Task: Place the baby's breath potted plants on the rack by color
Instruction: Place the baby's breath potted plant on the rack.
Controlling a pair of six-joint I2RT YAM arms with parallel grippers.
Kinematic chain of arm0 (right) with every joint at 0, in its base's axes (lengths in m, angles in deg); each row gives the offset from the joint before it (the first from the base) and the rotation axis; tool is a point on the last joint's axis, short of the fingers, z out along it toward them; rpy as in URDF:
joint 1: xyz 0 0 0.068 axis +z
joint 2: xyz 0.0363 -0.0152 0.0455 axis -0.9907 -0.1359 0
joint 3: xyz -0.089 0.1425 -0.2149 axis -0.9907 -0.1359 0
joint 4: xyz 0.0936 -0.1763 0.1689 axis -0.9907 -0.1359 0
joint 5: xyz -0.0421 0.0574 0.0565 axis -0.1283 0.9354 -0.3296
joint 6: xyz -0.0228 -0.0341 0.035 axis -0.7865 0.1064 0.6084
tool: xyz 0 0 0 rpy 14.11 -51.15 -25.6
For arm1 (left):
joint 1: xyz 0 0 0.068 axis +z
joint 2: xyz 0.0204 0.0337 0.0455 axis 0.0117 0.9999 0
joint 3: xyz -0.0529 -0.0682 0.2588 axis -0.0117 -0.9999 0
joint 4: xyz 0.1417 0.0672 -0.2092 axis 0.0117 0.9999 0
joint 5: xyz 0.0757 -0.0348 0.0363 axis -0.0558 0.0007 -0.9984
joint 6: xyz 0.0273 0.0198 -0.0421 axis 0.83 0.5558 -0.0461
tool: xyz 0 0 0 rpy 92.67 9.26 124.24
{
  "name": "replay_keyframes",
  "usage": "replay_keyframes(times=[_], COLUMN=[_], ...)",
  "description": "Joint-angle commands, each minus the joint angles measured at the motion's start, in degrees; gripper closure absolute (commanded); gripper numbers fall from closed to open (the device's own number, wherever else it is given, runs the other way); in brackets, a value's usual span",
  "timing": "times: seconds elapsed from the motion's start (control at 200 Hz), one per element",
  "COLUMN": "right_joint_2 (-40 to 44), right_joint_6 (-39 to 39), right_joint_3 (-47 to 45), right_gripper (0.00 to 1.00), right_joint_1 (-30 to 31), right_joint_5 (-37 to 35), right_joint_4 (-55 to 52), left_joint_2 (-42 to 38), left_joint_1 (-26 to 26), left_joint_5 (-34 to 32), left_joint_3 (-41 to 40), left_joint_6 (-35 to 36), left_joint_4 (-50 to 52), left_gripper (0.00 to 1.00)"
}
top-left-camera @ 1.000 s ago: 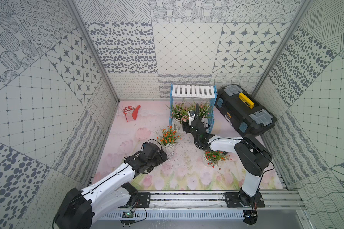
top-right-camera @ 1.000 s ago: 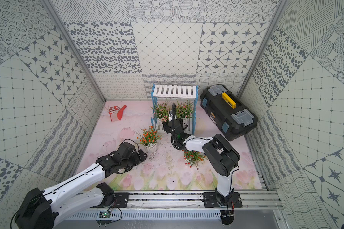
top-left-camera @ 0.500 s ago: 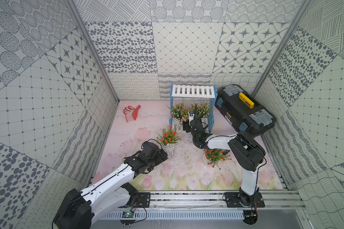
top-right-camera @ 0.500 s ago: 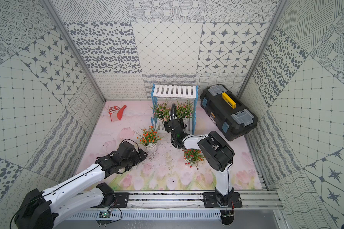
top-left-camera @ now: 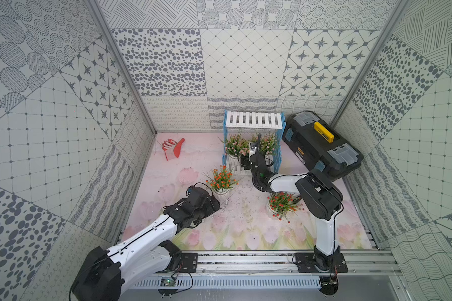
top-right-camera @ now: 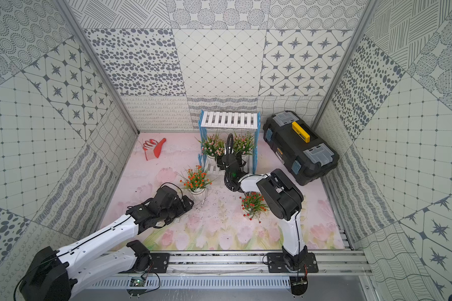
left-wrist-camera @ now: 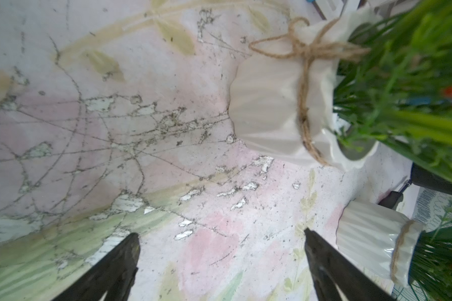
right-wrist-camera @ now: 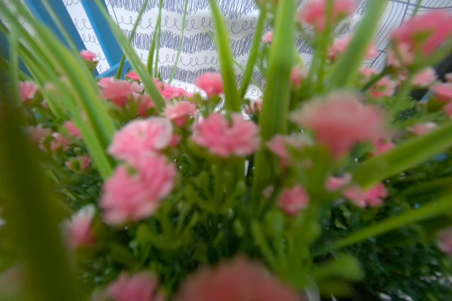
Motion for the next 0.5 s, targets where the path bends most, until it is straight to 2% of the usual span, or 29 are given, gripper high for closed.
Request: replay_keyframes(times=[0.0, 0.325, 0.495], right_joint_2=[-1.0, 0.6, 0.8], right_joint_6=[1.8, 5.5, 6.9], right_joint_3=[2.6, 0.9, 0.1], right_gripper=[0.24, 0.18, 0.1], right_joint_1=[-0.7, -0.5, -0.1], right_joint_5=[0.0, 1.5, 2.1], right_joint_4=[4.5, 0.0, -2.3], left_joint_2=[0.0, -0.7, -0.9], left_joint_1=[-0.5, -0.6, -0.6], left_joint_5=[-1.5, -2.1, -2.0], left_joint_3=[0.4, 0.1, -0.1], left_joint_6=[1.1, 0.8, 0.8], left_joint_4=[-0.9, -0.6, -0.8], left_gripper=[0.01, 0.01, 0.01])
